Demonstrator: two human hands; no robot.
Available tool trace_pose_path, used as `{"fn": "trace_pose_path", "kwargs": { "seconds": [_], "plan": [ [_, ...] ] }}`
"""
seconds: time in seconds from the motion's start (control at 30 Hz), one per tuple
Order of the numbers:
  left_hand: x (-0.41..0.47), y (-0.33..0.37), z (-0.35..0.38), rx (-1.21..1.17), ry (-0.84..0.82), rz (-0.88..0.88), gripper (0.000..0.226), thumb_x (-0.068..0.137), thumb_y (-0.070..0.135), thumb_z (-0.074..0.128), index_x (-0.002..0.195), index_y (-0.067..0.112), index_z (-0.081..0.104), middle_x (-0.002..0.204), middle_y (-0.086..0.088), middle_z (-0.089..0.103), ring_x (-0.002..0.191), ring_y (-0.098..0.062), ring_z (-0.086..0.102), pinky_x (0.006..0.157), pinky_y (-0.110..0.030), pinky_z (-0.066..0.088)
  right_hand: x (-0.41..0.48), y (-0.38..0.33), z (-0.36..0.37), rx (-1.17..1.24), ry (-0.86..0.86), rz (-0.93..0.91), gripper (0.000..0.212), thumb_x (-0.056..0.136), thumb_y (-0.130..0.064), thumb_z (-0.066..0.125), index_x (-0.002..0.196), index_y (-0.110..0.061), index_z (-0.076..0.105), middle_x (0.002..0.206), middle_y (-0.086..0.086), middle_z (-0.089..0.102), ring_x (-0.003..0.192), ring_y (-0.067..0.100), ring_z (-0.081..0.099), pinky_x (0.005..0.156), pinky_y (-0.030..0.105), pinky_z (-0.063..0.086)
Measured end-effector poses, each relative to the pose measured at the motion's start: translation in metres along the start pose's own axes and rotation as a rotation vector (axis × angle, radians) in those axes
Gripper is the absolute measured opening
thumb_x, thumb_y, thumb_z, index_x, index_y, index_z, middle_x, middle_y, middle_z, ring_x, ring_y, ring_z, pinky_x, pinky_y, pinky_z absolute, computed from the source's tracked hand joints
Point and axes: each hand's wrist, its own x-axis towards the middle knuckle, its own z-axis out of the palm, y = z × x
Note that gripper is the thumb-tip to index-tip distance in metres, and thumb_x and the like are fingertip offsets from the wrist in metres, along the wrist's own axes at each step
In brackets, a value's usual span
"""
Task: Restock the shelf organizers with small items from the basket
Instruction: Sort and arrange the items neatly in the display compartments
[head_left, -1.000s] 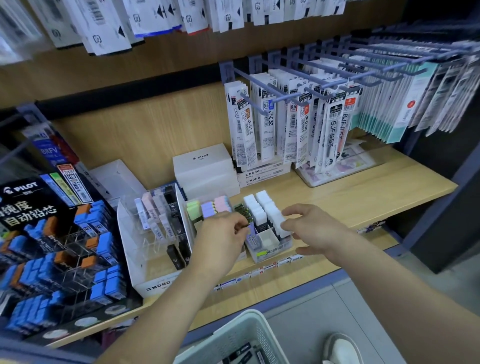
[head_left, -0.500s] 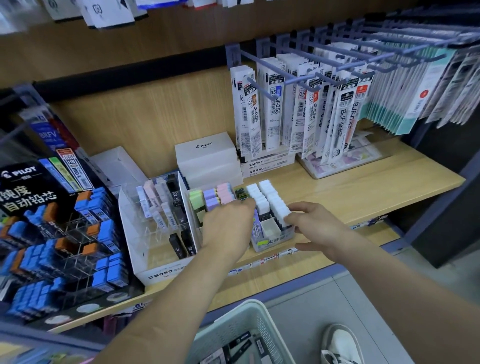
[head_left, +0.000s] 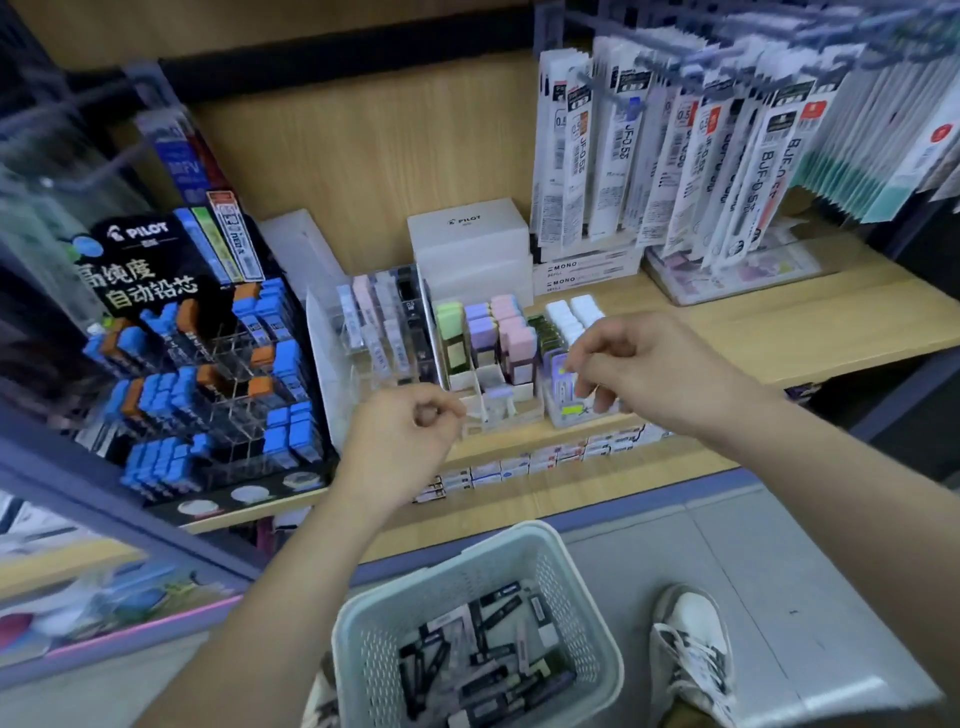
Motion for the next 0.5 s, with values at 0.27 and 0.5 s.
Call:
{"fn": "trace_pose_path", "kwargs": {
  "seconds": [0.27,0.5],
  "plan": [
    [-0.071,-0.149,0.052,0.063,-0.48,-0.417,0.023,0.091,0.006,0.055,0.077,0.019,0.068,0.069,0.004,0.063,0.057,-0.011,0.056,0.058,-0.024,0.048,-0.024,0.083,0.13,-0.303,-0.576,0.231,0.015,0.095,-0.014,0.053,0.094,-0.01,0.067,0.085,0.001,0.064,0.075,0.019,0.061,0.072,0.033,0.052],
    [-0.116,-0.241,0.137,0.207,-0.653,-0.598,0.022,0.093,0.014,0.046,0.071,0.014,0.051,0.071,-0.011,0.047,0.07,-0.031,0.05,0.06,-0.03,0.031,-0.039,0.201,0.224,0.113,-0.318,0.926,0.008,0.096,-0.02,0.051,0.097,-0.017,0.059,0.087,0.009,0.05,0.071,0.021,0.047,0.057,0.029,0.045]
  ]
}}
